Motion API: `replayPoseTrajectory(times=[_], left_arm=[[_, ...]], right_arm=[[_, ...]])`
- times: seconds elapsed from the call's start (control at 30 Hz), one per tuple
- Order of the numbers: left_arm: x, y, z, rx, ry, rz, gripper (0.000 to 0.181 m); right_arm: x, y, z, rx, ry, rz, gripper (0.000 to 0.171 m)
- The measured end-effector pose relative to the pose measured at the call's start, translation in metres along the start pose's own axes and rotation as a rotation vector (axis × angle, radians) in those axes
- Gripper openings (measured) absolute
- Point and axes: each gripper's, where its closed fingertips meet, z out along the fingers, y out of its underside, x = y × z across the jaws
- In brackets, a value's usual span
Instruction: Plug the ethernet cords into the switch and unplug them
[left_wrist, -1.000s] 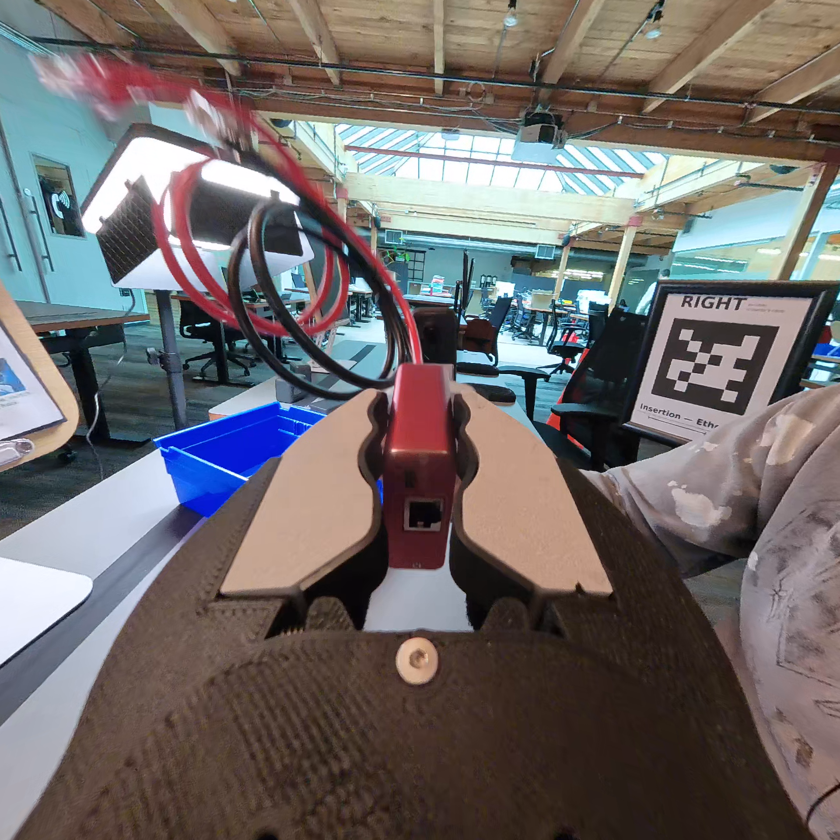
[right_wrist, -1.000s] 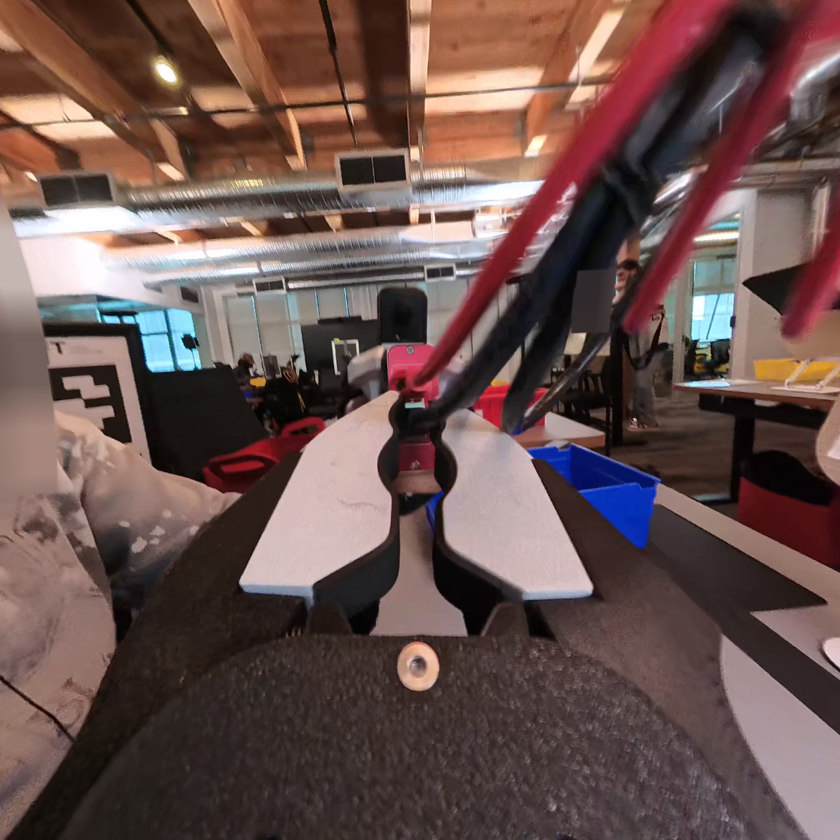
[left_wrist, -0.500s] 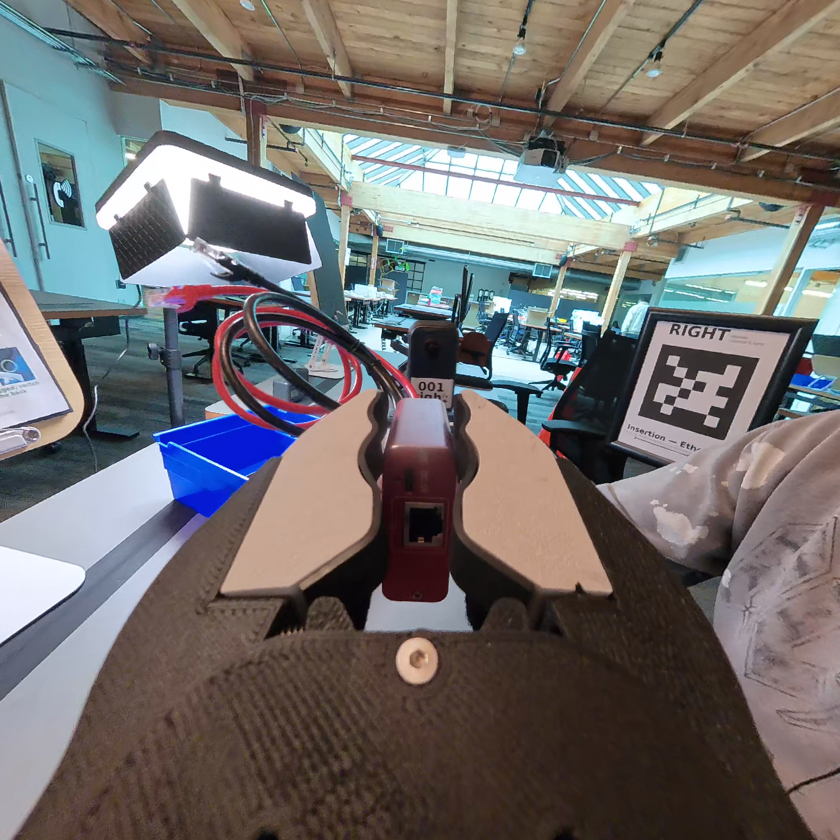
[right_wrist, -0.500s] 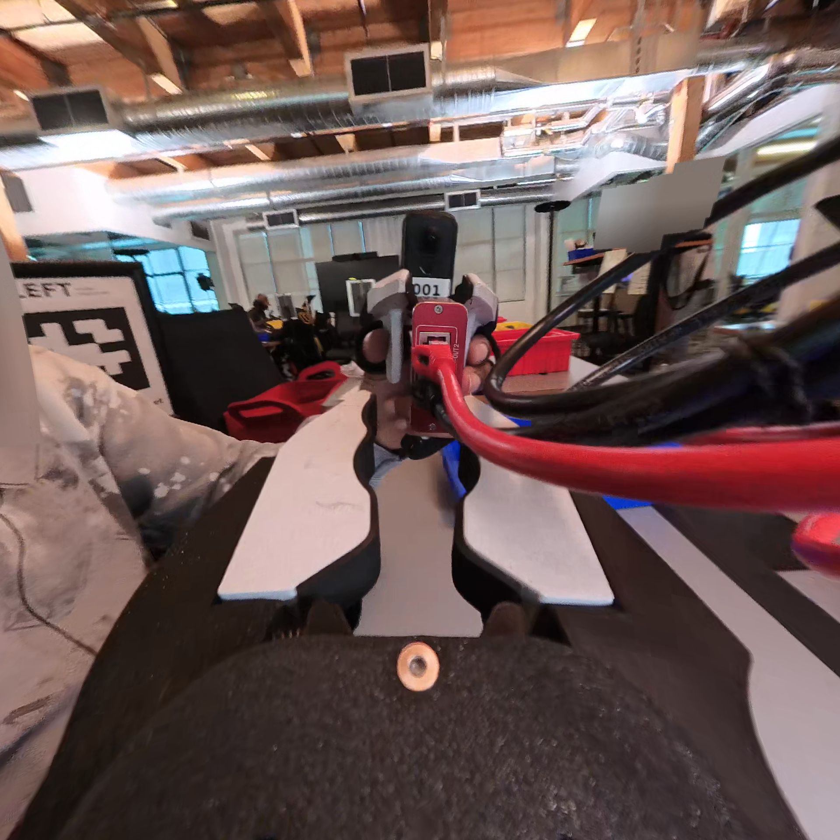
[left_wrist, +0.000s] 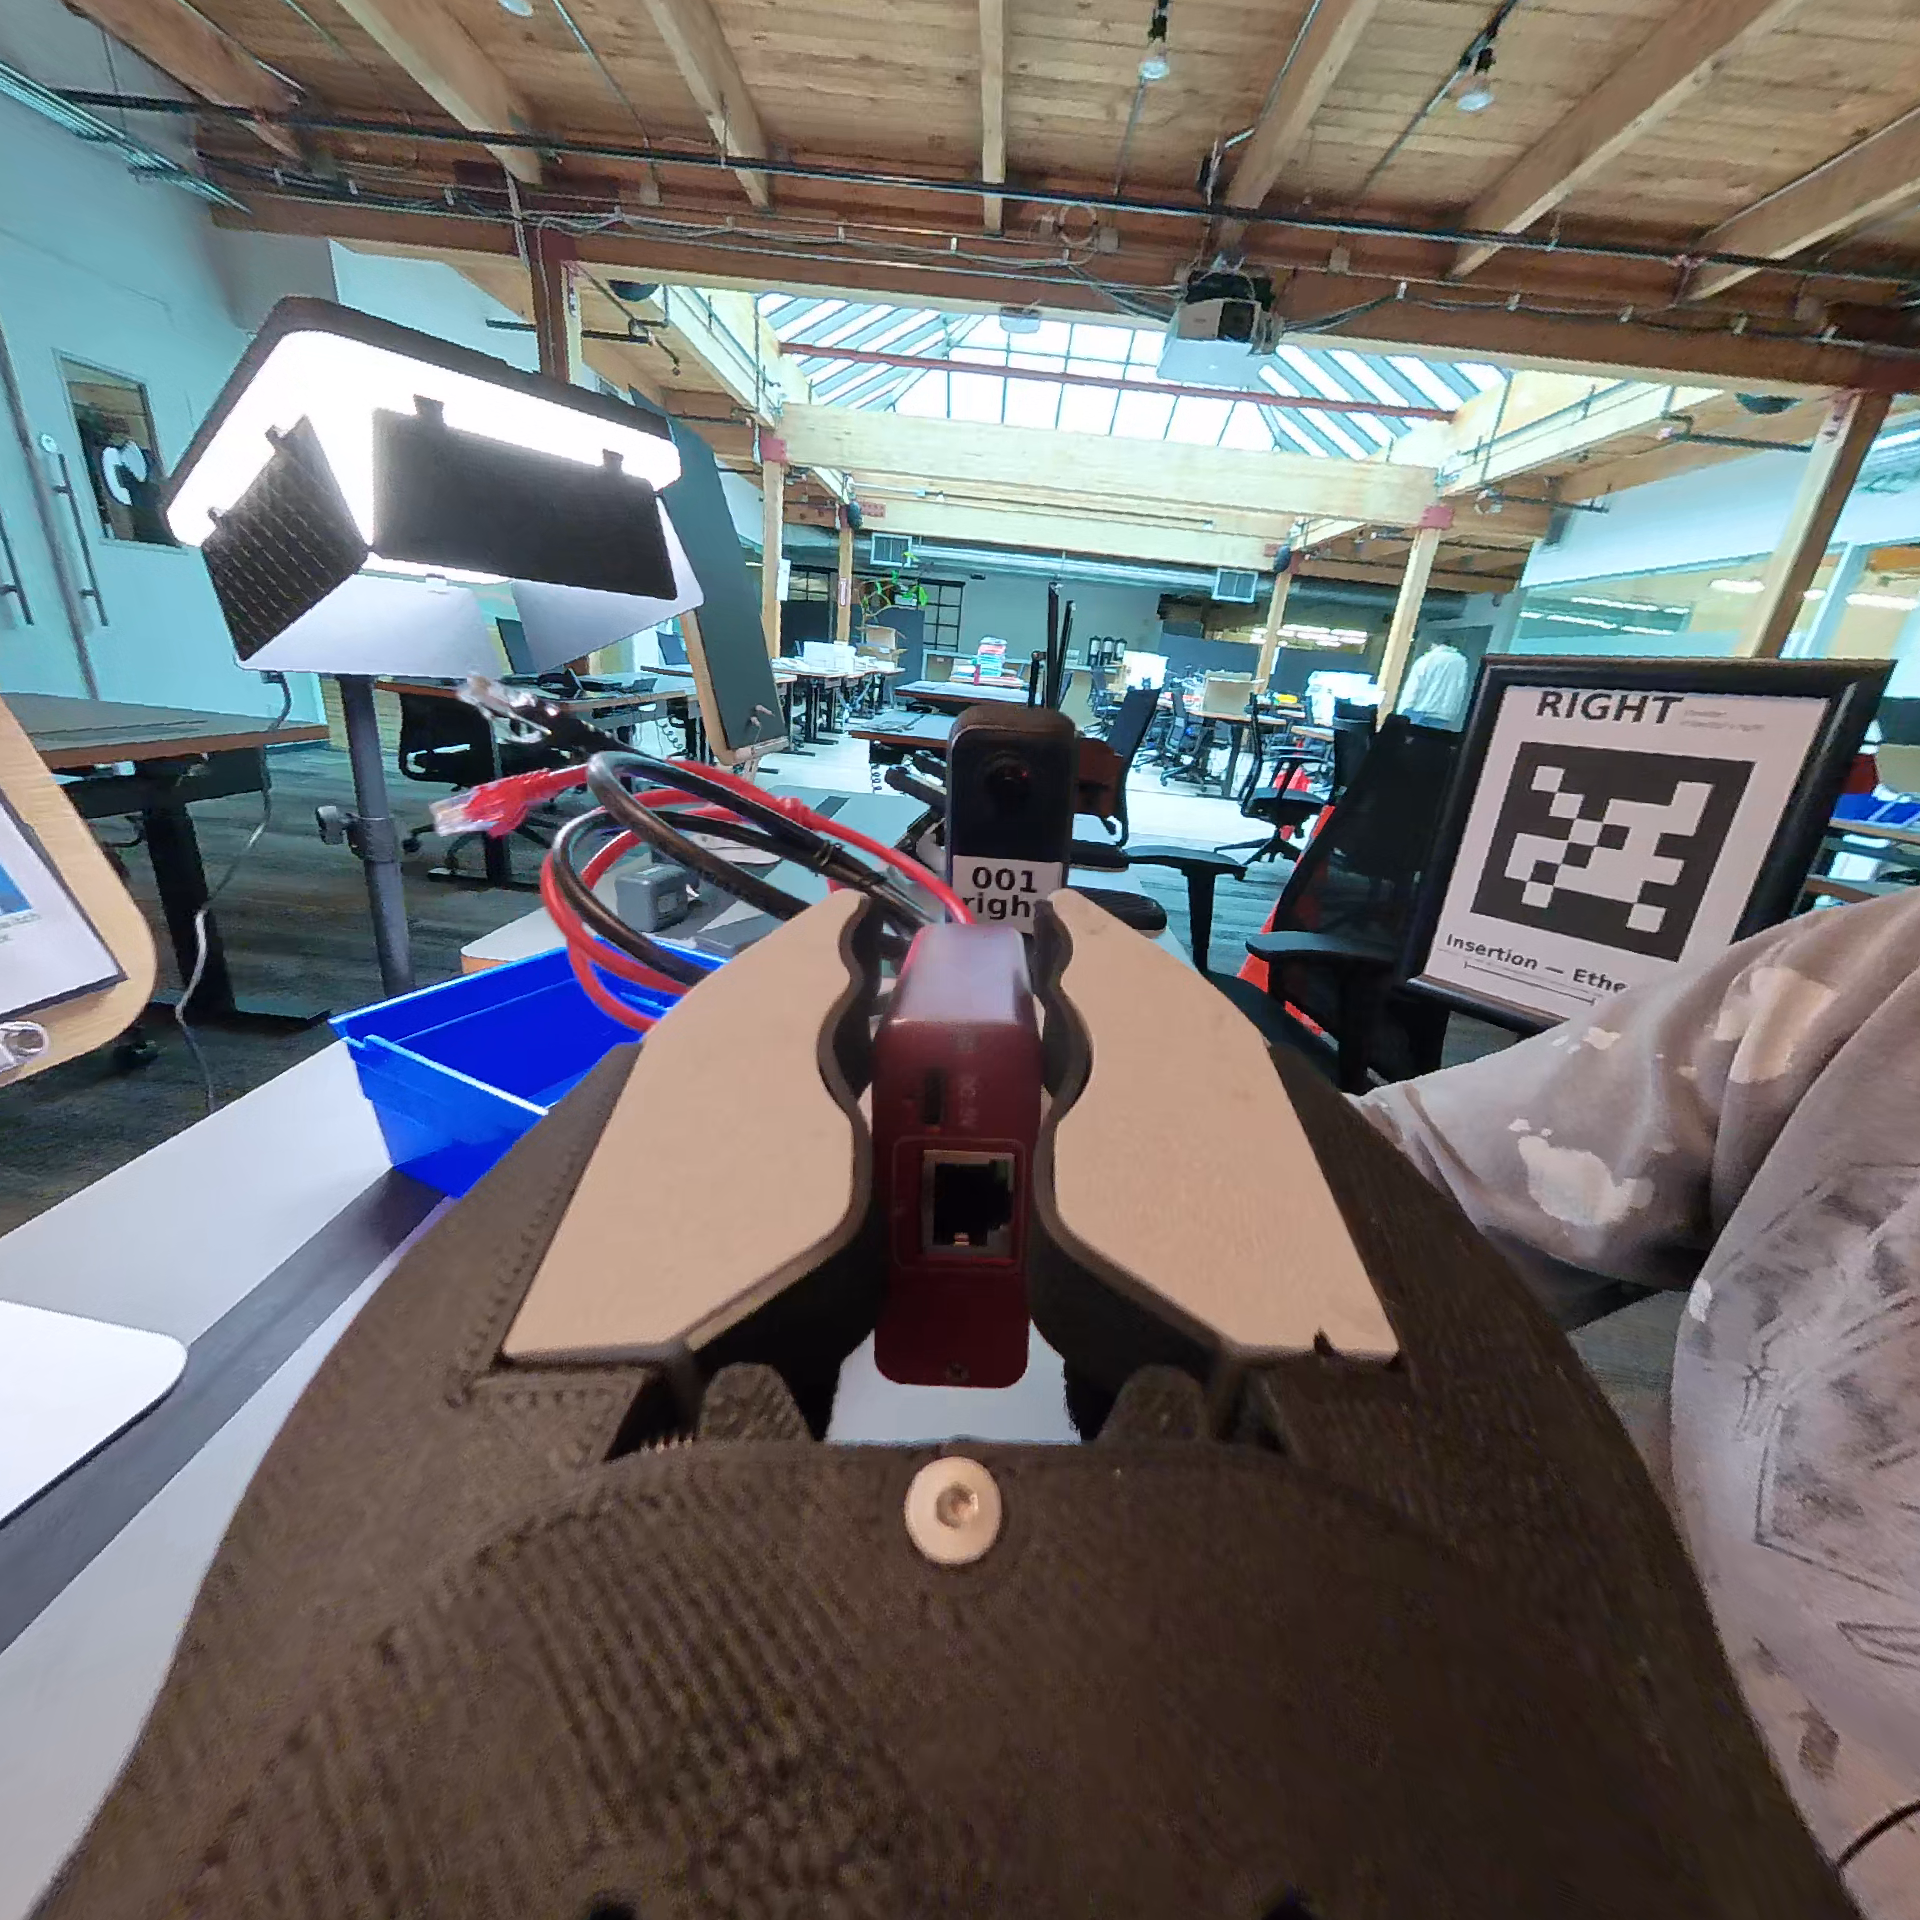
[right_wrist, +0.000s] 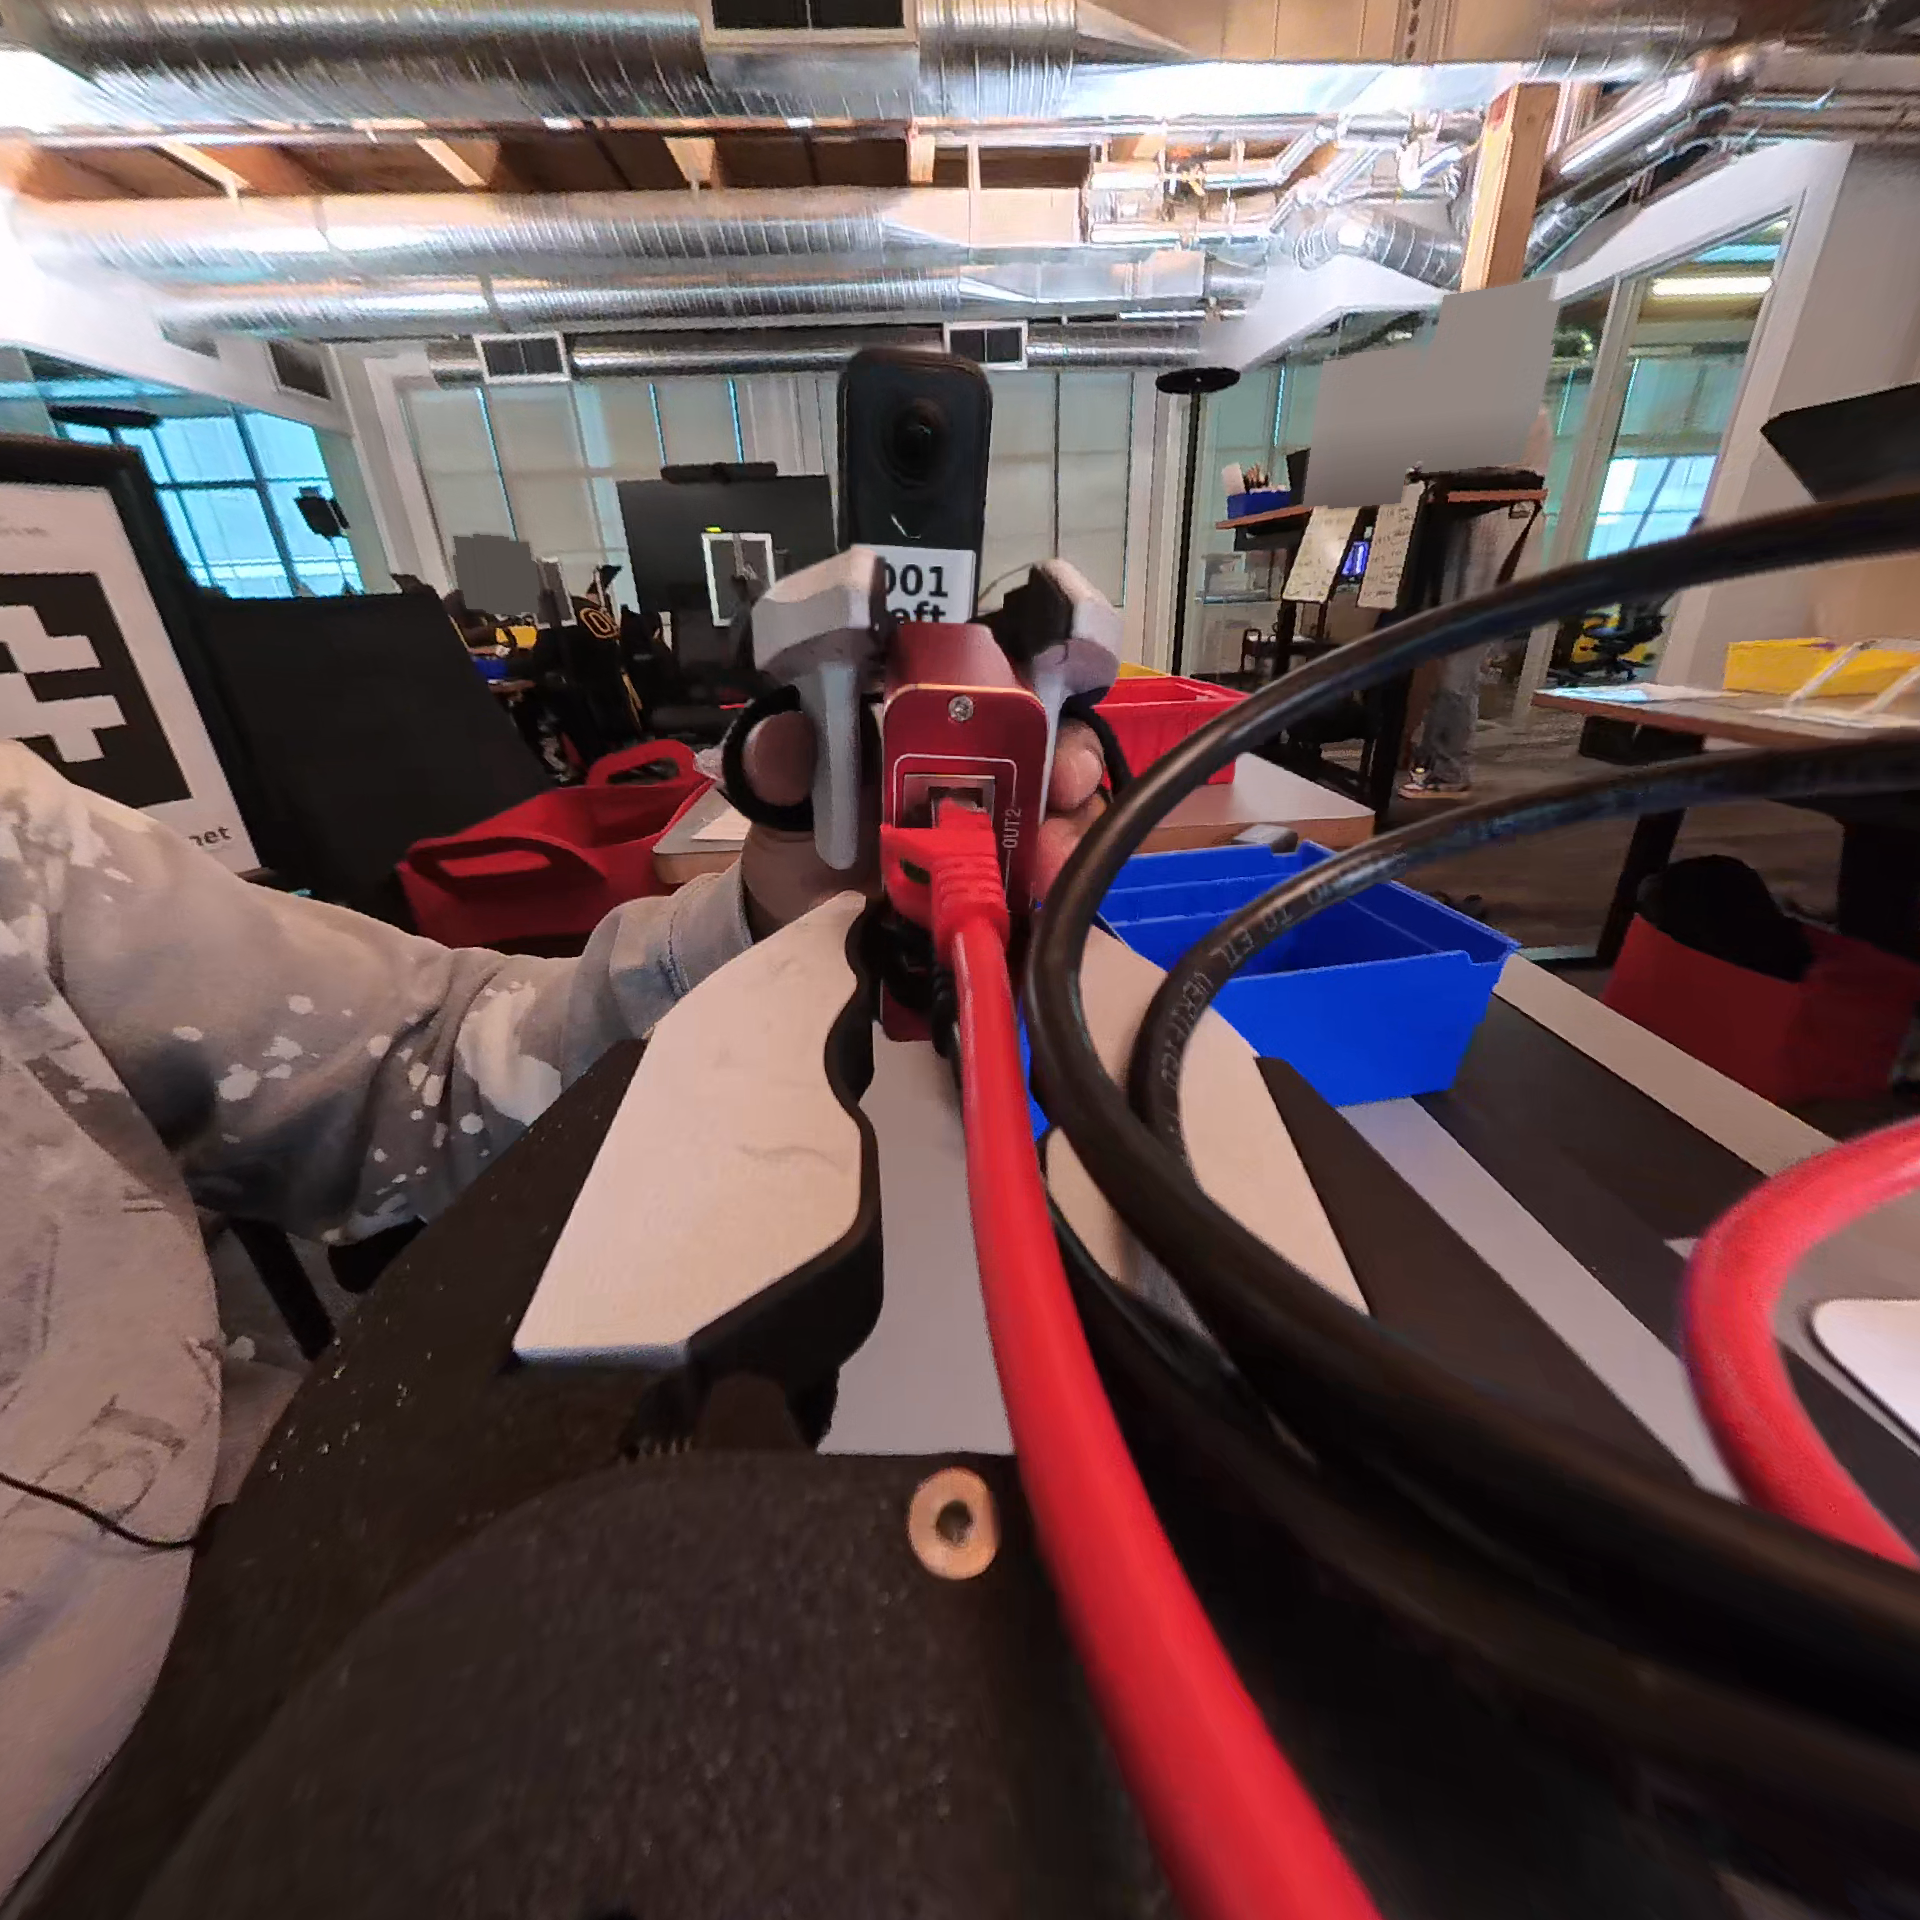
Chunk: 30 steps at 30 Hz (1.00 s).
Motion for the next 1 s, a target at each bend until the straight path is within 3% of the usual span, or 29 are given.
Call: replayPoseTrajectory(times=[0.13,0.27,0.4,0.5,0.7,1.0], left_arm=[[0.001,0.004,0.001,-0.028,-0.019,0.057,0.030],[0.004,0.015,0.002,-0.114,0.008,0.060,0.046],[0.007,0.025,0.006,-0.151,0.032,0.071,0.032],[0.006,0.026,0.008,-0.139,0.045,0.040,0.031],[0.000,0.018,0.007,-0.022,0.060,-0.026,0.030],[-0.001,0.021,0.005,-0.032,0.069,-0.050,0.031]], right_arm=[[-0.001,-0.003,-0.003,0.007,-0.021,0.021,0.026],[0.000,-0.013,-0.010,0.036,-0.037,0.070,0.026],[-0.005,-0.003,-0.012,-0.094,-0.052,0.059,0.027],[-0.003,-0.004,-0.015,-0.130,-0.029,0.044,0.026],[0.002,-0.019,-0.025,-0.092,0.019,0.018,0.025],[-0.001,-0.015,-0.027,-0.126,-0.014,0.032,0.017]])
